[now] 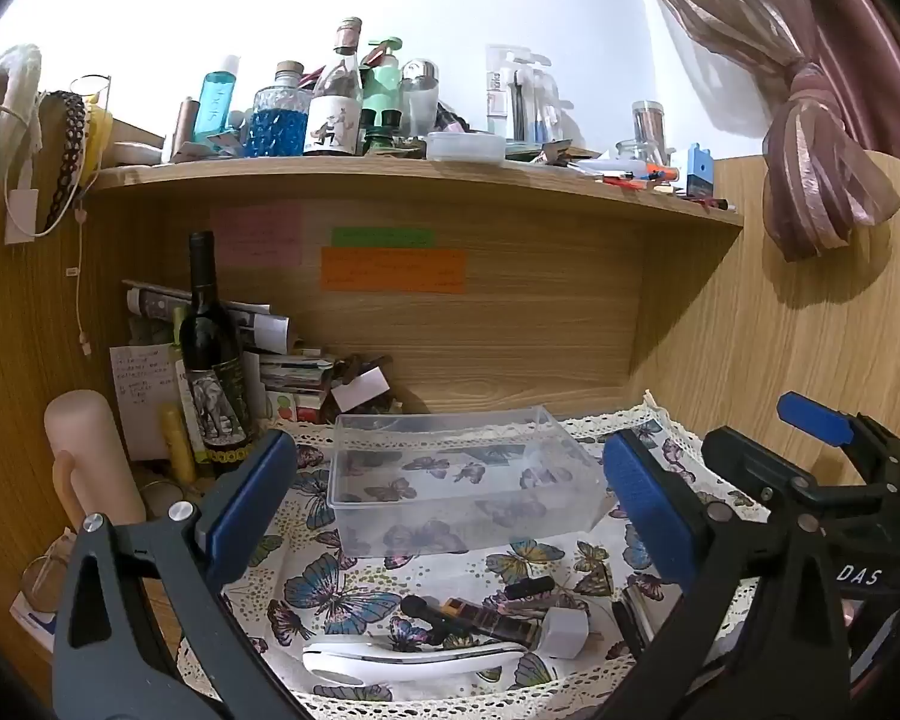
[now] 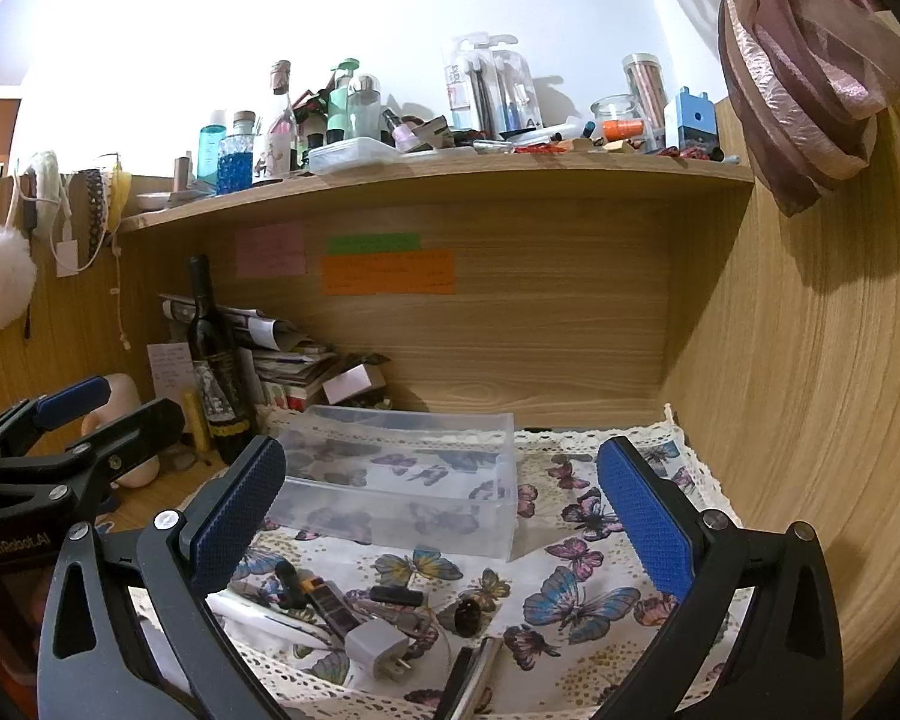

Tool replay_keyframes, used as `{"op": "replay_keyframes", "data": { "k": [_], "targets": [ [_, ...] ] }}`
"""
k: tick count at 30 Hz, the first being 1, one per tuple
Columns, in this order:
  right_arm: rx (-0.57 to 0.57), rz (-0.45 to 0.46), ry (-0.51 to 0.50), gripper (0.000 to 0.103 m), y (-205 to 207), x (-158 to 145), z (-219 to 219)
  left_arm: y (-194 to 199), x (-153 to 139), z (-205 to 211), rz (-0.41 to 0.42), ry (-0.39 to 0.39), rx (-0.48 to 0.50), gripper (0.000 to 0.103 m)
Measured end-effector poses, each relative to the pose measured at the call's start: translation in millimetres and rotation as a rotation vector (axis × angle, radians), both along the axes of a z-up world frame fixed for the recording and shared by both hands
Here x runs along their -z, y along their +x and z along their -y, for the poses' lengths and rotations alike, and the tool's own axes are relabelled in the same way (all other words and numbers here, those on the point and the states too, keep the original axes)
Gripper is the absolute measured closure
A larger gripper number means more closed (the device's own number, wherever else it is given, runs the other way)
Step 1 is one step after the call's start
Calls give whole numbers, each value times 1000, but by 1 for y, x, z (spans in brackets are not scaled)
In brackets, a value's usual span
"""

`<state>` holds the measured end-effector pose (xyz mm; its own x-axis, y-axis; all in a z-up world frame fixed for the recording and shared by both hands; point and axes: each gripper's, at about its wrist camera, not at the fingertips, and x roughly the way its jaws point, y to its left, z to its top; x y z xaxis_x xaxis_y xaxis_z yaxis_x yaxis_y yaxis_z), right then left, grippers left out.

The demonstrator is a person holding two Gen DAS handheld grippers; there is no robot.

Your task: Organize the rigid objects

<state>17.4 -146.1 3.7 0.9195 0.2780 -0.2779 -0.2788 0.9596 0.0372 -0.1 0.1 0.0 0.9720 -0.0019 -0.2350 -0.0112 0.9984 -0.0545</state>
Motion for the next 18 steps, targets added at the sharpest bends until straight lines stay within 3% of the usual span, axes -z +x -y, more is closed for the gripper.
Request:
{"op": "replay_keyframes", "data": {
  "k": [18],
  "targets": [
    [-7,4,7,0,1,1,-5,0,-1,-2,4,-7,-5,0]
  ]
}}
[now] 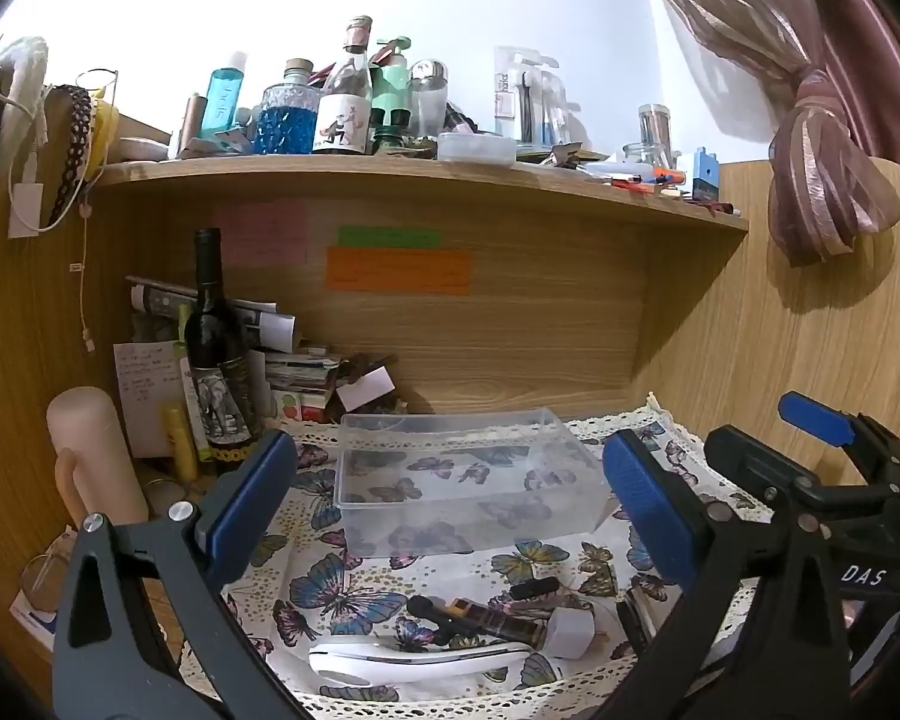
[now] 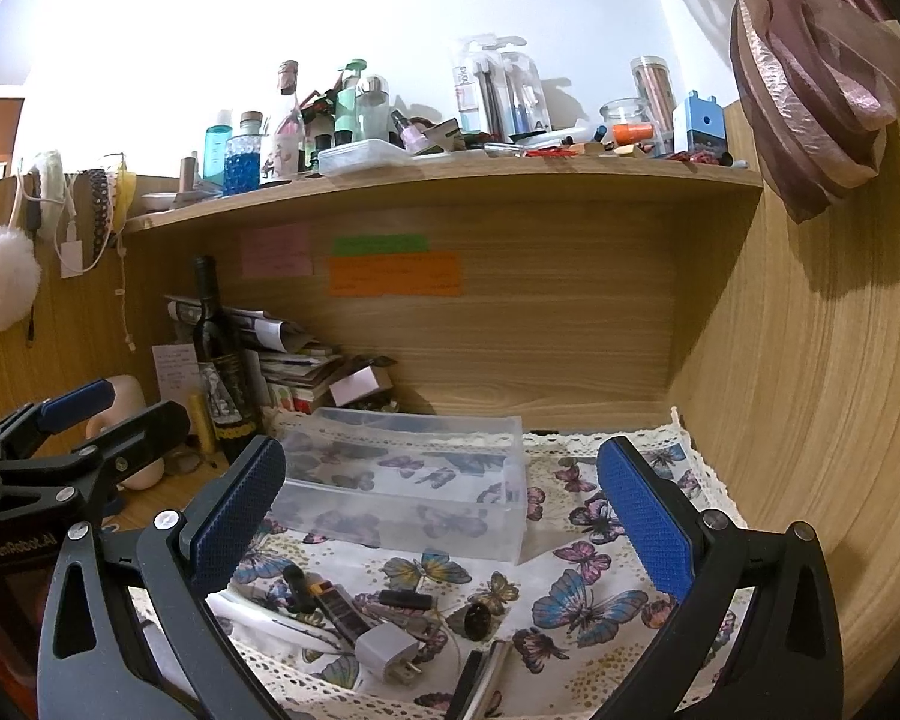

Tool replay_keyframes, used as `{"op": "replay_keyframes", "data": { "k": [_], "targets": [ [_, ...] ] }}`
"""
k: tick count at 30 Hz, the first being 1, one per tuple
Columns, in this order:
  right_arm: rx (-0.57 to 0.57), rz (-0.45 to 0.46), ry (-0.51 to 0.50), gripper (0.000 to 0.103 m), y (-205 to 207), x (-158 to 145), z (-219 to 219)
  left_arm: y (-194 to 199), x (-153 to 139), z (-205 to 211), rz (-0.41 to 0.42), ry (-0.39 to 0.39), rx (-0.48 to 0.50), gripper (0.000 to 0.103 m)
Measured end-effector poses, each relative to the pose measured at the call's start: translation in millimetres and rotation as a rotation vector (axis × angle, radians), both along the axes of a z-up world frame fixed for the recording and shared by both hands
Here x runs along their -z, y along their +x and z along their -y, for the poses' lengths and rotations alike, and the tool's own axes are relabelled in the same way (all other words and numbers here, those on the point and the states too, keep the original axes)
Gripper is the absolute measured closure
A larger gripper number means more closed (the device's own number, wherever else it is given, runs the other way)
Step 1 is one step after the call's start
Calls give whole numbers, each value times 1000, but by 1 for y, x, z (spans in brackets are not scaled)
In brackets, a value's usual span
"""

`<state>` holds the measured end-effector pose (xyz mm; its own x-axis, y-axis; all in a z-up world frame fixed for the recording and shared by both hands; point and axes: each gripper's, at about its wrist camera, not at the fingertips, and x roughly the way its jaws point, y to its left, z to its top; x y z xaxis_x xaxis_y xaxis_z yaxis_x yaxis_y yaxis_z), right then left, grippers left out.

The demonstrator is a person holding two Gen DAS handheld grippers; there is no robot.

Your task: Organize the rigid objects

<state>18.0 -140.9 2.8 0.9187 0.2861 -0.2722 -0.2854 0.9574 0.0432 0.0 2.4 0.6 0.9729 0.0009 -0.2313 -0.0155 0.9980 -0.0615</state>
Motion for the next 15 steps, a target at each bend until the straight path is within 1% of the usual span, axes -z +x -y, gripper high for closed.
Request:
{"op": "replay_keyframes", "data": {
  "k": [5,10,15],
  "targets": [
    [-6,-10,9,0,2,2,1,-1,-1,0,0,-4,2,0],
    [-1,-21,-1,0,6,6,0,2,5,-8,-15,-6,3,0],
    [17,-77,-49,0,14,15,1,4,11,-7,-35,19,5,0]
  ]
}}
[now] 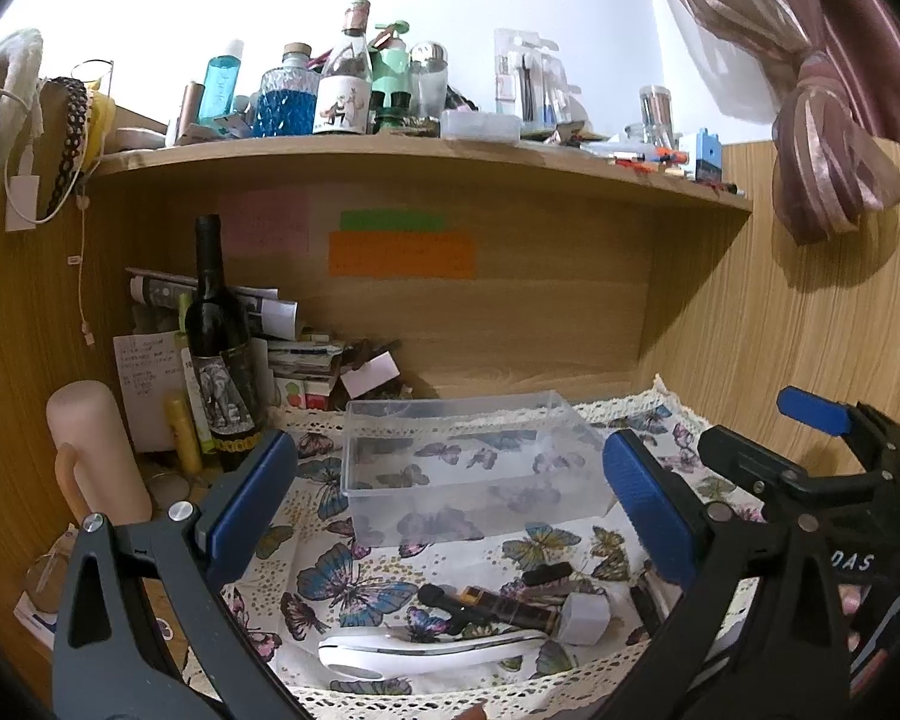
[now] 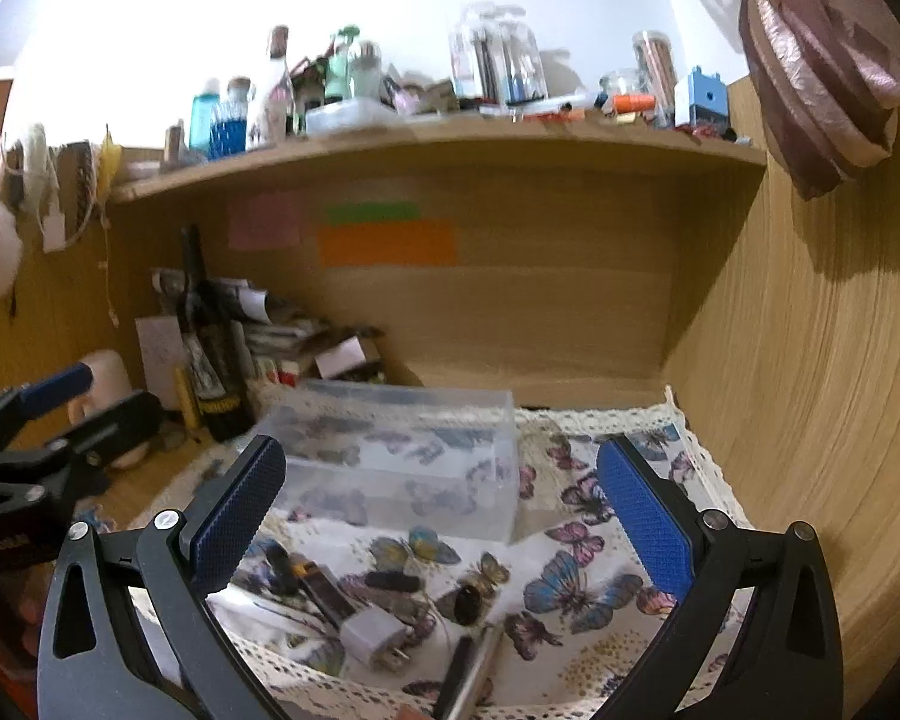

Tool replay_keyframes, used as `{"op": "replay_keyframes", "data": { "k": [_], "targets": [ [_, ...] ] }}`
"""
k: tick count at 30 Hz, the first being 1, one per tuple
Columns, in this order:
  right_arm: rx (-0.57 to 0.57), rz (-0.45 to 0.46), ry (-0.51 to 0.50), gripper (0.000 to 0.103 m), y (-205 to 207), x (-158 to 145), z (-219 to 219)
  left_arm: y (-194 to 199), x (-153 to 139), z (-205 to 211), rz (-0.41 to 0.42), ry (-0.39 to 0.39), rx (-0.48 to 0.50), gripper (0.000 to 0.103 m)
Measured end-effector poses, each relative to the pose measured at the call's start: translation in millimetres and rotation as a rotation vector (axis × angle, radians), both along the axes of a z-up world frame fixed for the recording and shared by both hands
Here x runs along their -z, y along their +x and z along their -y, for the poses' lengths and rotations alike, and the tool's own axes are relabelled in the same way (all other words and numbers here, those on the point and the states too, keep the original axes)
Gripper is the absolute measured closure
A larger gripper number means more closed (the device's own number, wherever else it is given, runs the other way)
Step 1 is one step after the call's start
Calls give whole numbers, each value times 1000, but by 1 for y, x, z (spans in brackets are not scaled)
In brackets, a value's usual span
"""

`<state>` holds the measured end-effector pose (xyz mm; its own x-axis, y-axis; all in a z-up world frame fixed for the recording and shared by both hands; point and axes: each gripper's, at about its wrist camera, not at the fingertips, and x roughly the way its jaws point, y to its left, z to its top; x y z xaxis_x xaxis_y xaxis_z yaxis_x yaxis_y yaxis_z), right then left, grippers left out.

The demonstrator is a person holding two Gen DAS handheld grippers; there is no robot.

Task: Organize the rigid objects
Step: 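Grasp the white curved device with the left tool while the right tool grasps the silver rod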

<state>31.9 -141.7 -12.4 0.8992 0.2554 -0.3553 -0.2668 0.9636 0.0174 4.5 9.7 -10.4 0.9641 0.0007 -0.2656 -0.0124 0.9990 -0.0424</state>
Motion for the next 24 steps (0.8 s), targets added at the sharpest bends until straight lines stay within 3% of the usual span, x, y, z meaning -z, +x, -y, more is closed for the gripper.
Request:
{"op": "replay_keyframes", "data": {
  "k": [6,10,13,19,24],
  "targets": [
    [36,-20,-24,0,1,9,10,7,12,-17,-39,-26,-13,0],
    [78,-50,-52,3,3,21,15,18,34,-37,-120,-33,-47,2],
    [81,-121,-66,11,11,33,19,26,57,-49,-219,-45,-53,15],
    [65,-288,-92,32,29,64,21,39,100,-61,-382,-150,-9,16],
    [22,-396,-74,44,41,86,18,41,109,-49,-424,-131,31,16]
  ]
}}
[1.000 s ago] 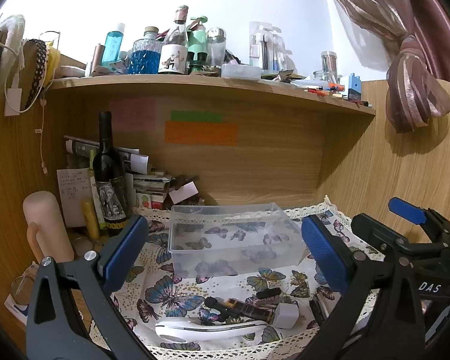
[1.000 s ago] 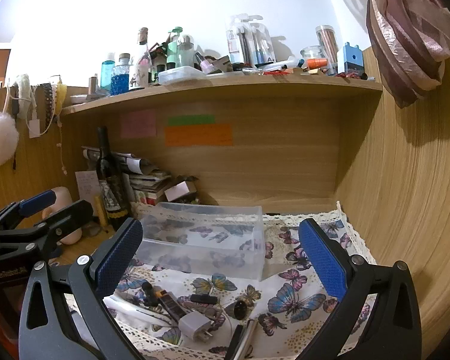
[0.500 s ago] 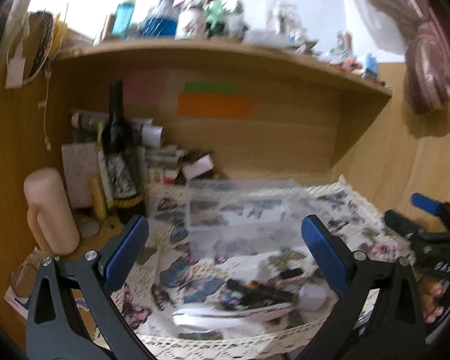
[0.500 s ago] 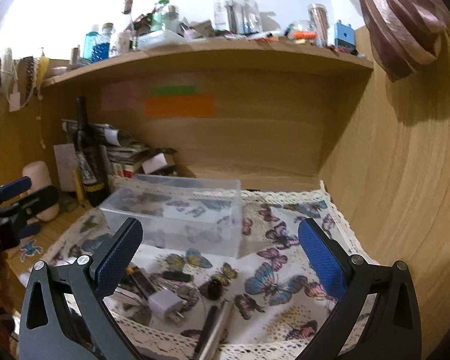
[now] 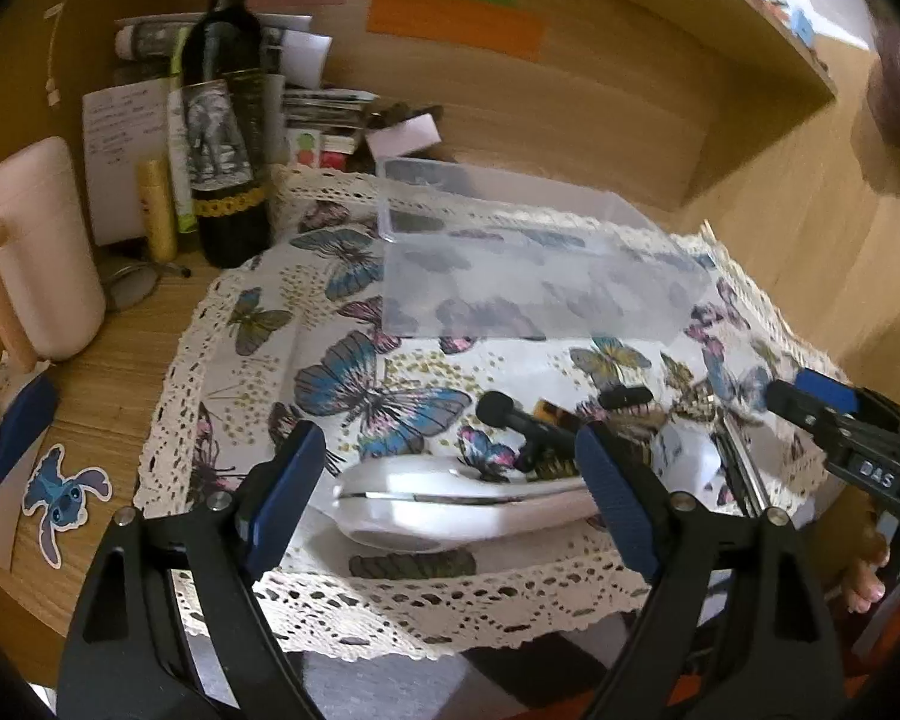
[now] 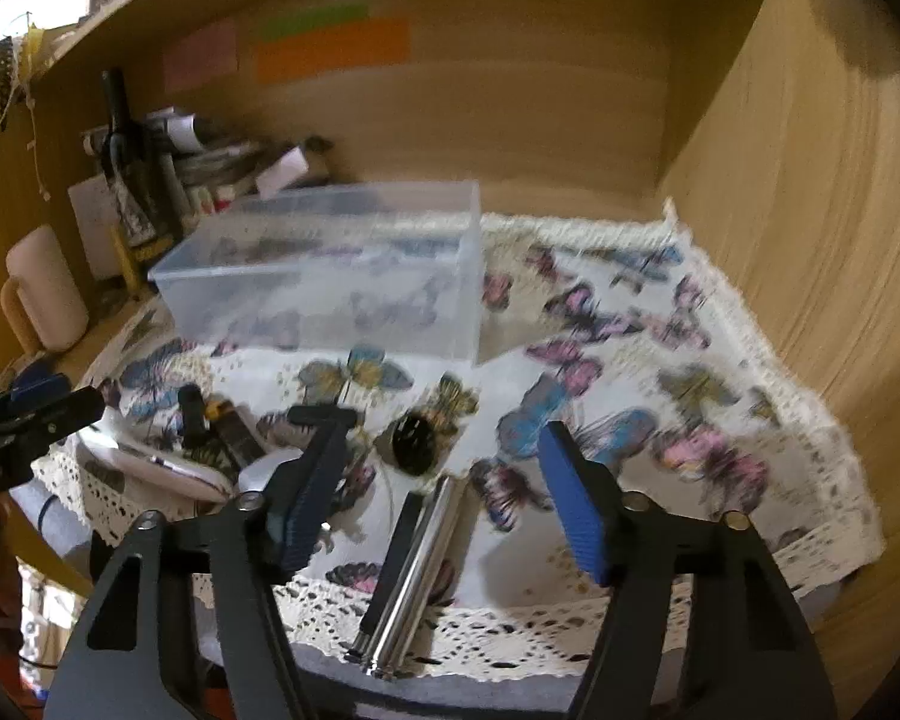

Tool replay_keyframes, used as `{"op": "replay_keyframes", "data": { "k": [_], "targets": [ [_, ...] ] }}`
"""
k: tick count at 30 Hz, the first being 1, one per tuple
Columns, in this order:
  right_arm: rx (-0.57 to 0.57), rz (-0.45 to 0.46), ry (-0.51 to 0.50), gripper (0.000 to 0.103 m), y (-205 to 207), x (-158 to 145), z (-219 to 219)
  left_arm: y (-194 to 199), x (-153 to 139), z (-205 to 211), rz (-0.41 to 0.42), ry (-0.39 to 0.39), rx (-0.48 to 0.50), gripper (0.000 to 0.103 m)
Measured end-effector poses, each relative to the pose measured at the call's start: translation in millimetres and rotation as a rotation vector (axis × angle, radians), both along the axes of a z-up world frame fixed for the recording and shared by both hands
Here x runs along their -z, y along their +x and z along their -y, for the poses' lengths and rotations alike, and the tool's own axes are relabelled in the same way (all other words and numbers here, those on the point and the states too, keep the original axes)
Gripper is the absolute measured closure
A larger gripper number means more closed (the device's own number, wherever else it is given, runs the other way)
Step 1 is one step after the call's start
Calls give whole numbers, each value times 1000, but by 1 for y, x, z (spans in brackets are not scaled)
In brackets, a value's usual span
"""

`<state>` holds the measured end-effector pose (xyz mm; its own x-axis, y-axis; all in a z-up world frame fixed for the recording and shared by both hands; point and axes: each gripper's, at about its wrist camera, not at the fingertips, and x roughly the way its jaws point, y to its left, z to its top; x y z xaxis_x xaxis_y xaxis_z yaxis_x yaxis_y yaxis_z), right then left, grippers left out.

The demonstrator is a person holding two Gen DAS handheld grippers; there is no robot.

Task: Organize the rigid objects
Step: 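Grasp the white curved device with the left tool while the right tool grasps the silver rod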

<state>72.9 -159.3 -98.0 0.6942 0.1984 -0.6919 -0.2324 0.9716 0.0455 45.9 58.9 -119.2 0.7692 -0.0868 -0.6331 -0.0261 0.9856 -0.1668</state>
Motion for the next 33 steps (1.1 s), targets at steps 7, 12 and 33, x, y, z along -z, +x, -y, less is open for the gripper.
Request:
{"op": "replay_keyframes", "data": {
  "k": [7,12,33],
  "targets": [
    [-20,-94,-32,50,4,23,4,13,11,-13,-65,-14,-29,16],
    [-28,-136,-36,53,4,31,14,8,18,-12,-82,-3,9,14],
    [-81,-184,-8,62,4,40,11,49,36,30,-156,134,228,8]
  ]
}}
